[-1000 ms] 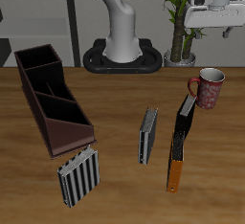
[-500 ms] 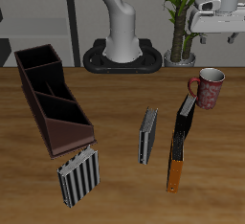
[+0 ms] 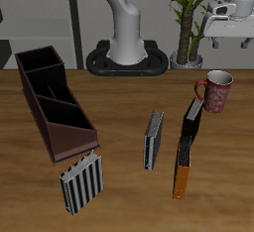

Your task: Place the red mug into the right desk caddy's right compartment

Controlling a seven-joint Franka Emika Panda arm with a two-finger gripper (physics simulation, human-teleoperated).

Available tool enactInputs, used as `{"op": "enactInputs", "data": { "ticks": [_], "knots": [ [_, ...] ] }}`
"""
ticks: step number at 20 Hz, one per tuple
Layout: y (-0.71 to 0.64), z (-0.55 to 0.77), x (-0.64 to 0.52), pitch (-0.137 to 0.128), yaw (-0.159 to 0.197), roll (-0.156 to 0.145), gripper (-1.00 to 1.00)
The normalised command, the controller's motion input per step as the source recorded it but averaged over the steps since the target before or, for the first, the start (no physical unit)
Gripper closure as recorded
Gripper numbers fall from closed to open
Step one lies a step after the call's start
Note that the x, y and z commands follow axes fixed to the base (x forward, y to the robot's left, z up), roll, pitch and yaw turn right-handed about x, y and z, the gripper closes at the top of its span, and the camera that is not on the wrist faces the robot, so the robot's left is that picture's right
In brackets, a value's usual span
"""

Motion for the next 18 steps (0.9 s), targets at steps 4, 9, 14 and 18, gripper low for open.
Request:
{"op": "enactInputs", "data": {
  "ticks": [4, 9, 14, 18],
  "knots": [
    [0.15, -0.12, -0.13, -0.003, 0.016, 0.030, -1.00],
    [0.16, -0.22, -0.10, 0.027, 0.020, 0.027, -1.00],
    [0.06, -0.08, -0.06, -0.014, 0.022, 0.020, -1.00],
    [-0.08, -0.07, 0.06, -0.009, 0.001, 0.019, -1.00]
  ]
}}
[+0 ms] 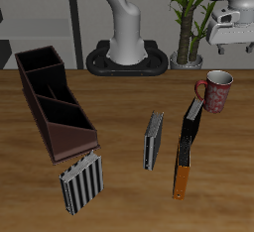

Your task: Place the red mug into the right desk caddy's right compartment

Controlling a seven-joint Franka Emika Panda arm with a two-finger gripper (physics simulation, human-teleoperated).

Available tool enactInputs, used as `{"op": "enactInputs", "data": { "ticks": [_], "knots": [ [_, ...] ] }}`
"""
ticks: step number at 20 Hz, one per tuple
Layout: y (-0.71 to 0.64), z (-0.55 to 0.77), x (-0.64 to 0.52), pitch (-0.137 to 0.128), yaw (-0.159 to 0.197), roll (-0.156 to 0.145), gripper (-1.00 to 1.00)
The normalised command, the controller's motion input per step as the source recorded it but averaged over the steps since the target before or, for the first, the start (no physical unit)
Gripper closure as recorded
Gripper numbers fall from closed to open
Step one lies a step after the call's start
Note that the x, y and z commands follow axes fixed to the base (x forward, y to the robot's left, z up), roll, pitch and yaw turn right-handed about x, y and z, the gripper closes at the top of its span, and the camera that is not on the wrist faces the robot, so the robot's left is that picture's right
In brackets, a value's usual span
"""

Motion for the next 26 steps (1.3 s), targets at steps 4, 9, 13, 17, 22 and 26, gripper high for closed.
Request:
{"op": "enactInputs", "data": {
  "ticks": [4, 9, 13, 17, 22, 26],
  "knots": [
    [-0.12, -0.07, 0.19, -0.006, -0.019, 0.001, -1.00],
    [-0.03, -0.19, 0.07, 0.011, 0.023, 0.014, -1.00],
    [0.04, -0.21, 0.02, 0.011, 0.023, 0.024, -1.00],
    [0.01, -0.25, 0.03, 0.033, 0.012, 0.011, -1.00],
    [0.01, -0.13, 0.05, 0.007, -0.001, 0.005, -1.00],
    [0.08, -0.16, 0.07, 0.005, 0.017, -0.007, -1.00]
  ]
}}
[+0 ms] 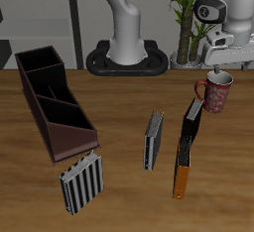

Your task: Place the red mug into the right desk caddy's right compartment

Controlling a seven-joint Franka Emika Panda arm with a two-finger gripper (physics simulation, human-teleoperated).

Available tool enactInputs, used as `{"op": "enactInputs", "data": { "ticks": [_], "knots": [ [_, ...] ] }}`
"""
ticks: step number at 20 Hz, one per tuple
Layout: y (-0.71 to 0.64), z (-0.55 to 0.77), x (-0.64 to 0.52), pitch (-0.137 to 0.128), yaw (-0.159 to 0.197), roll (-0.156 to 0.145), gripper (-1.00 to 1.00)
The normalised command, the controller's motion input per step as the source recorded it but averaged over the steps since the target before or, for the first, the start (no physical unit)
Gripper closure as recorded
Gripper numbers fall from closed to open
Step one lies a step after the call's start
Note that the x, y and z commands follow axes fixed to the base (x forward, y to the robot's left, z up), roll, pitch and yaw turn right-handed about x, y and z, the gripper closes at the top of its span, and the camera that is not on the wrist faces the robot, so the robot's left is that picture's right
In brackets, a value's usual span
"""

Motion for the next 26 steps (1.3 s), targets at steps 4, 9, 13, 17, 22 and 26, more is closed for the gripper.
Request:
{"op": "enactInputs", "data": {
  "ticks": [4, 9, 13, 17, 22, 26],
  "knots": [
    [0.12, -0.20, 0.00, 0.020, 0.015, 0.017, -1.00],
    [0.01, -0.18, 0.05, 0.033, 0.005, 0.016, -1.00],
    [-0.05, -0.15, 0.05, 0.028, -0.011, -0.006, -1.00],
    [-0.01, -0.23, 0.02, 0.026, 0.017, 0.004, -1.00],
    [0.03, -0.18, 0.03, 0.025, 0.016, 0.016, -1.00],
    [-0.02, -0.17, 0.01, 0.011, 0.011, 0.020, 1.00]
  ]
}}
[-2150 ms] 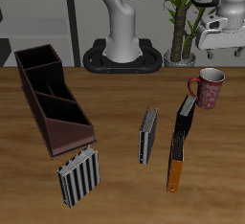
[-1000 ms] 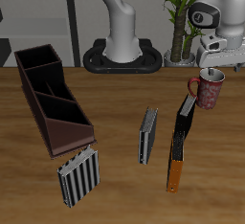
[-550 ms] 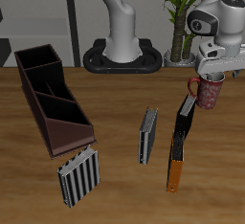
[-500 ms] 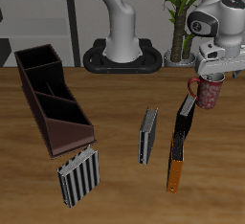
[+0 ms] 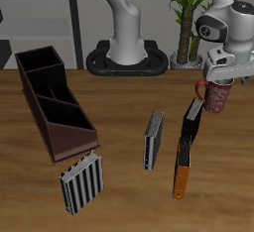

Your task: Place the red mug into the right desk caddy's right compartment

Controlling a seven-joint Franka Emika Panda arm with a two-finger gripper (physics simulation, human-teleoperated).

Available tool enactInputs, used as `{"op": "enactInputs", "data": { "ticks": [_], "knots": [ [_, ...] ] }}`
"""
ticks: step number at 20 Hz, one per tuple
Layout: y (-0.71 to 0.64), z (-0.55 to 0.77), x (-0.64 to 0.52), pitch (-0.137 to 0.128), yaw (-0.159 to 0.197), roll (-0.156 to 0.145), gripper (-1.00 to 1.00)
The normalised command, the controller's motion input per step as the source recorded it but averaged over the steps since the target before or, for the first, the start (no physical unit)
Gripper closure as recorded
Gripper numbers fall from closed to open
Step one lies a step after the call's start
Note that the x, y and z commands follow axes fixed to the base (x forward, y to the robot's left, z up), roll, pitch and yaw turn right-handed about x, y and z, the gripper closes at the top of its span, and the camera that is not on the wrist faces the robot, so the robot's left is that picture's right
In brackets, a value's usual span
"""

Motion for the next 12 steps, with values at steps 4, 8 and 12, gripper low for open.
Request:
{"op": "enactInputs", "data": {
  "ticks": [4, 8, 12],
  "knots": [
    [0.00, -0.04, 0.06, 0.009, -0.011, 0.016, 1.00],
    [-0.05, 0.06, 0.06, -0.010, -0.008, 0.003, 1.00],
    [-0.11, 0.09, 0.09, -0.017, -0.003, -0.005, 1.00]
  ]
}}
